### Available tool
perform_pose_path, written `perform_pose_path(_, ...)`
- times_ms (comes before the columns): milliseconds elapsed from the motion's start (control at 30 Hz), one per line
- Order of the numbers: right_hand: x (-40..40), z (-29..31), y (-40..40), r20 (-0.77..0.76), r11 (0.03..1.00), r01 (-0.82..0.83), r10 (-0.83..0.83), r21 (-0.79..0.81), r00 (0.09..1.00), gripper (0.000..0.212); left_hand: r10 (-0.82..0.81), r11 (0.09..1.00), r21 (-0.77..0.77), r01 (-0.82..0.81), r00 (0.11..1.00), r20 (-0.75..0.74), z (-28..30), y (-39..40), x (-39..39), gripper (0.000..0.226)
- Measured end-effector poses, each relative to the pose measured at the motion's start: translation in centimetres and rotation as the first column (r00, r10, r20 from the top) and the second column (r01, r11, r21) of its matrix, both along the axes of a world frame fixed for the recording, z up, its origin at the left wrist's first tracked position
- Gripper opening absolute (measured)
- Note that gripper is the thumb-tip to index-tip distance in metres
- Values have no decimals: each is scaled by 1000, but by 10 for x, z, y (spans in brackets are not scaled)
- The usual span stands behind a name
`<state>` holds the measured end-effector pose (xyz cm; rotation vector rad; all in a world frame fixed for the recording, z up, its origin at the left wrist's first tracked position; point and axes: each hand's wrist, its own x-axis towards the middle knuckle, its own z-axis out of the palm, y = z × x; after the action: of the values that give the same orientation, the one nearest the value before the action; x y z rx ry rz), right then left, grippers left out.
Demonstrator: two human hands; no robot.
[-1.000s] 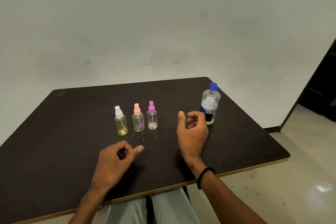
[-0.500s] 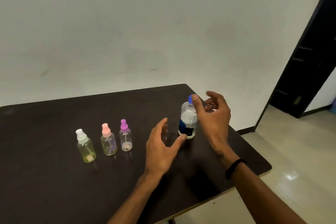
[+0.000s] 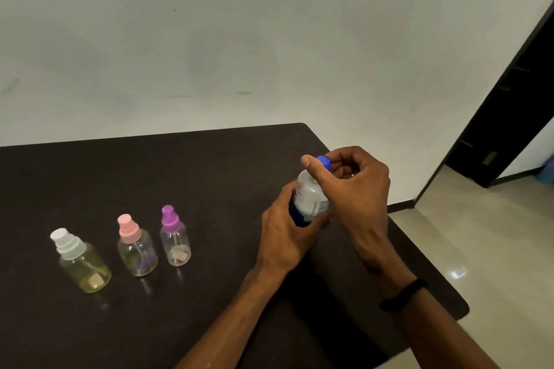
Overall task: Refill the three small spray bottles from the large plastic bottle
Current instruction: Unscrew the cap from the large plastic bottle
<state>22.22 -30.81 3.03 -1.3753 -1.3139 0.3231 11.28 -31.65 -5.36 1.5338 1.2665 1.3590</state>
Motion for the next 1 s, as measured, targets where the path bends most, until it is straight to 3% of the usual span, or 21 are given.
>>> perform_pose_path(133, -6, -11, -6, -53, 993, 18, -12, 114, 999, 33, 18, 1000, -5, -18, 1000, -3, -5, 2, 1, 63)
perform_pose_path(267, -7, -20, -9, 48, 973, 54, -67, 223, 997, 34, 21, 999, 24, -21, 1000, 2, -6, 1, 0, 64)
perform_pose_path(433, -9, -28, -10, 51, 961, 68, -85, 266, 995, 36, 31, 999, 26, -31, 1000, 0, -5, 0, 0, 66)
perform_pose_path(567, -13, -25, -13, -8, 970, 43, -43, 240, 999, 33, 29, 1000, 14, -28, 999, -18, -3, 0, -1, 65)
perform_pose_path(733, -22, -26, -11, -132, 973, 111, -86, 201, 988, 53, -3, 1000, 11, 3, 999, -44, 3, 1, 0, 62)
perform_pose_path(867, -28, -34, -6, -255, 968, 155, -102, 199, 962, 35, 14, 999, 41, -15, 1000, 9, -4, 1, -1, 67)
perform_pose_path(1000, -32, -41, -4, -282, 961, 119, -45, 250, 958, 27, 10, 999, 37, -11, 999, 35, -5, 2, -1, 69)
